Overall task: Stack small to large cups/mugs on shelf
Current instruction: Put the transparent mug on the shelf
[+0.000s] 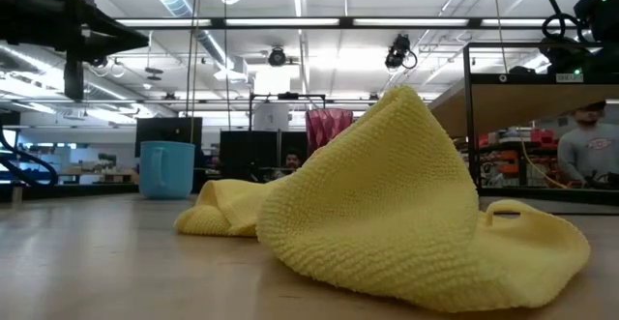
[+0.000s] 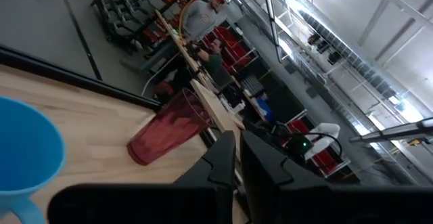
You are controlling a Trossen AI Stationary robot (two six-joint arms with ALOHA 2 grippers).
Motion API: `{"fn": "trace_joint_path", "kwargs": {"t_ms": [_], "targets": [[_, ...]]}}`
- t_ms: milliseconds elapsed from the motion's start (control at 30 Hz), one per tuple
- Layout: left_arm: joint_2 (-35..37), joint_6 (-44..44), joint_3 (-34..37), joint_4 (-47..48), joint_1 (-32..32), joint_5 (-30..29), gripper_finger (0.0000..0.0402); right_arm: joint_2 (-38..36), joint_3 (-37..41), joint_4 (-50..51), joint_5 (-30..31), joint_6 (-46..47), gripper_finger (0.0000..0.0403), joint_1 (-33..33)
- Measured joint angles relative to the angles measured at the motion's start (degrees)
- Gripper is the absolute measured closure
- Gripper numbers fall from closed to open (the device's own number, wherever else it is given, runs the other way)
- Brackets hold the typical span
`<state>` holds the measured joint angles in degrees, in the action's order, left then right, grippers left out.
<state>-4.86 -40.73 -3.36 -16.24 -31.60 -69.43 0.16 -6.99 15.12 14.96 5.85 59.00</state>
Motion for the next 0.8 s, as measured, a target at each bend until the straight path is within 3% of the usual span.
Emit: {"fn": "trace_joint_path", "kwargs": {"t_ms": [133,233,533,800], "targets": [[0.0,0.0,0.0,0.2,0.3,0.0,0.0376,0.0,0.0,-0.2,0.0,3.9,0.0318,0.0],[0.0,0.0,0.0,0.3,0.3,0.0,0.0379,0.0,0.0,-3.4,0.0,13.7,0.0318,0.0],[0.0,1.3,0.0,0.3,0.3,0.0,0.0377,0.0,0.0,-28.2,0.0,44.0,0.0318,0.0],[0.0,1.5,0.0,0.5,0.3,0.0,0.0385,0.0,0.0,-48.8,0.9,54.4,0.0318,0.0]]}}
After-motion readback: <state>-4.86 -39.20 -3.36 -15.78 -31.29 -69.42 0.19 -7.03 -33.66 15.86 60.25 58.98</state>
